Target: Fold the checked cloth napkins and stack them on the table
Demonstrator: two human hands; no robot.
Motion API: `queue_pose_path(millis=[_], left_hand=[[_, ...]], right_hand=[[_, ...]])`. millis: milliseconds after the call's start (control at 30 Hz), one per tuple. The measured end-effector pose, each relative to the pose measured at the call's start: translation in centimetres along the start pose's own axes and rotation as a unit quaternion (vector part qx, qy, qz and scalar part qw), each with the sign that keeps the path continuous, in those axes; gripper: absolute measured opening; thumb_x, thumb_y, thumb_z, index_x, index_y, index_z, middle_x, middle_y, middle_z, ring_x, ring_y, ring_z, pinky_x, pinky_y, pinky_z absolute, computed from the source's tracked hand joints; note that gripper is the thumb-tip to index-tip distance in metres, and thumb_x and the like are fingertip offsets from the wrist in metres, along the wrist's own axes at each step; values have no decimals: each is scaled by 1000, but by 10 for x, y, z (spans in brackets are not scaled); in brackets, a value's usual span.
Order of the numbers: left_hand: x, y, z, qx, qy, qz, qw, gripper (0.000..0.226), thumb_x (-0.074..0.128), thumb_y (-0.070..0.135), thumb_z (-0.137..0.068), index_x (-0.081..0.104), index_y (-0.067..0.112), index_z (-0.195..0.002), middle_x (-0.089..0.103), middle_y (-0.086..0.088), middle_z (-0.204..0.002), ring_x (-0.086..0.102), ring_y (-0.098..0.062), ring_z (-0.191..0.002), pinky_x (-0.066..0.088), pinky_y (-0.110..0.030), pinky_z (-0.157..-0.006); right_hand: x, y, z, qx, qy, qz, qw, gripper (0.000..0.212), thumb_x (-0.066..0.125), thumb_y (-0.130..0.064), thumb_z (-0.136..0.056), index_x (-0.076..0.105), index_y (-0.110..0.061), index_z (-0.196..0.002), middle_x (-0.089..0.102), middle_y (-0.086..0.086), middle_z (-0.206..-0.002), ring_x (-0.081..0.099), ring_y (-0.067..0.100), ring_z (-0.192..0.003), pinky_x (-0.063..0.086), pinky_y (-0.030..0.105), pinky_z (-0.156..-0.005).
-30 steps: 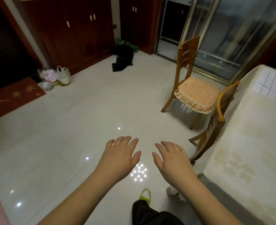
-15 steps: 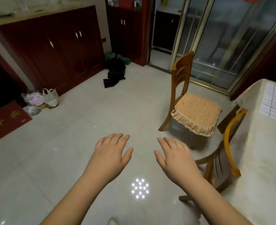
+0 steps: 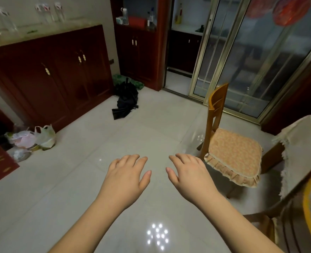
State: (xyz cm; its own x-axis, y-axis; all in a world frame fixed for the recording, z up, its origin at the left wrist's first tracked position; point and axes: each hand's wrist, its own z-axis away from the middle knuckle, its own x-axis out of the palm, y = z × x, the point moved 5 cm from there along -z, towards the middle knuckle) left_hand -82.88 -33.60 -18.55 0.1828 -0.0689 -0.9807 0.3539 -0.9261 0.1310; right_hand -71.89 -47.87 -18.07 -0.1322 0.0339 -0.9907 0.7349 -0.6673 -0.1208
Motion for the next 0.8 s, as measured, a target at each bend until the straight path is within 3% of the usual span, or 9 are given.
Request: queue_pose_path(millis=[167,333,433,500,800], left_hand=[[-2,-17,-73,32,13,1,999,46,35,46,-91,69,25,-114,69,5,-109,67,-18,-100,54,-39,-83],[12,-13,-157,60,2,17,998,46,32,47,-94,67,28,-117,68,7,-112,66,-16,-103,52,-36,-85],[17,-3,-217,71,-14,20,997,60,18,52,-93,58,27,-130,61,6,-128,56,-17,-120,42,-38,-98],[23,6,-257,88,-36,17,995,72,6,55,-89,48,28,-139,52,6,-139,46,-17,-130,32,-37,-106],[39,31,-398,91,-66,7,994,80,-6,58,-82,36,31,-146,40,10,-148,33,-11,-137,23,-32,-110]], right_hand=[[-6,11,-57,22,1,8,1000,52,24,-51,-102,38,-27,-146,41,-4,-150,35,16,-139,21,33,-115],[-21,43,-123,59,48,-4,997,62,17,-55,-96,52,-25,-137,55,-3,-139,49,19,-129,34,37,-109],[-23,74,-169,71,49,-10,996,53,24,-52,-100,47,-26,-140,50,-4,-142,44,18,-132,30,35,-111],[-29,98,-198,86,70,-13,994,56,22,-53,-98,53,-25,-135,56,-2,-137,50,20,-127,35,37,-108],[-41,181,-314,112,36,-27,993,59,24,-51,-92,65,-22,-121,67,1,-121,62,22,-113,47,40,-95]])
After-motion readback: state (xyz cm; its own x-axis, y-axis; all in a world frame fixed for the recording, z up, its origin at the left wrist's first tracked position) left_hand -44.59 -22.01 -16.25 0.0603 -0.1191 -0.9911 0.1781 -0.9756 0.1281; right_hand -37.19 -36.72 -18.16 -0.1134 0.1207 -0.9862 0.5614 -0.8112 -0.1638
